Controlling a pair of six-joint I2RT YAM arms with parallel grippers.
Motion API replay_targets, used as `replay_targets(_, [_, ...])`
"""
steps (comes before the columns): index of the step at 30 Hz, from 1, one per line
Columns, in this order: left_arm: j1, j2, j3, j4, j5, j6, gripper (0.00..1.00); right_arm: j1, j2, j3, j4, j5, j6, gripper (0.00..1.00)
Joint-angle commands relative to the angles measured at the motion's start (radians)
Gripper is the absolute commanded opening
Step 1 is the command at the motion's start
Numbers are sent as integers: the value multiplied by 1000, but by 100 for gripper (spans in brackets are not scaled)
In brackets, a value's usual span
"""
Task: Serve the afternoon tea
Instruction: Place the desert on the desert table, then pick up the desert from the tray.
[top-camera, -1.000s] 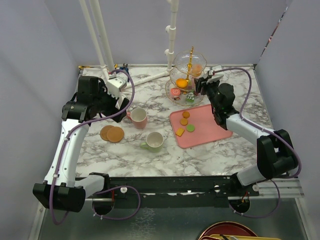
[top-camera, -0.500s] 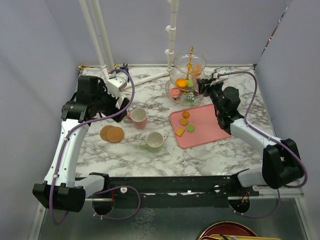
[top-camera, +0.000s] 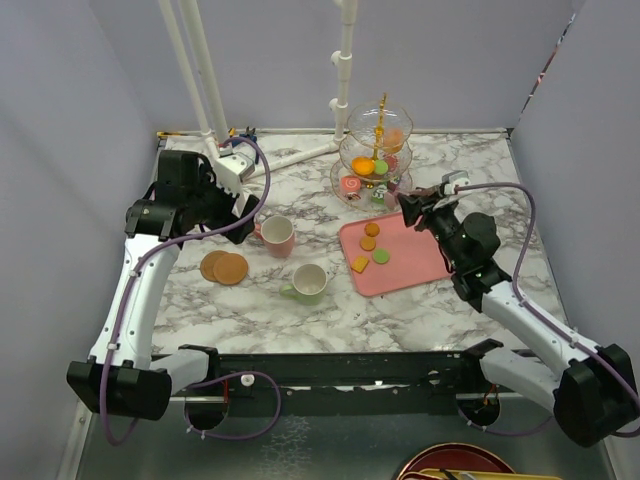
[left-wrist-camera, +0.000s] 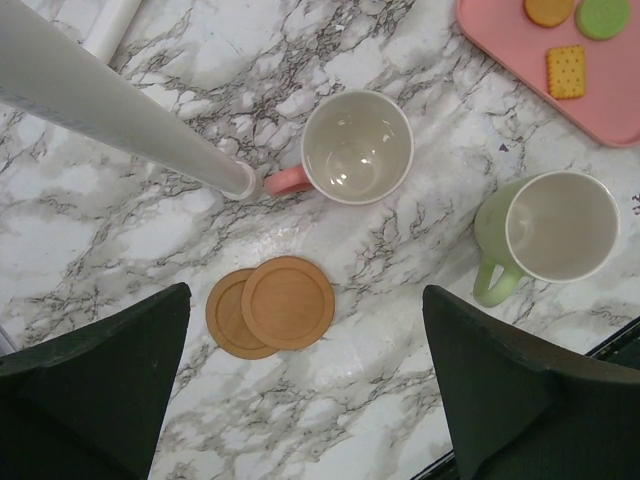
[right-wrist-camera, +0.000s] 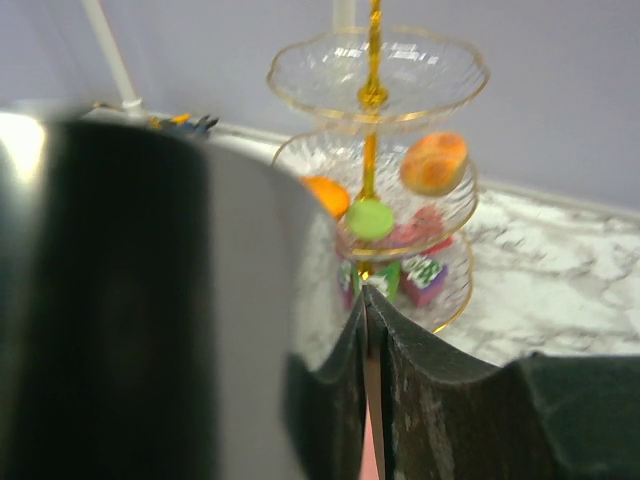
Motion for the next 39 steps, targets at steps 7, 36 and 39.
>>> replay_targets(7, [4,34,32,-7,36,-6,99,158,-97,-107,-190,154,122,49])
replay_targets(36, [4,72,65,2,37,-4,99,264,111,-164,-93,335,146,57])
replay_targets(39, [4,70,67,2,35,-3,99,272,126,-160,-91,319,146,57])
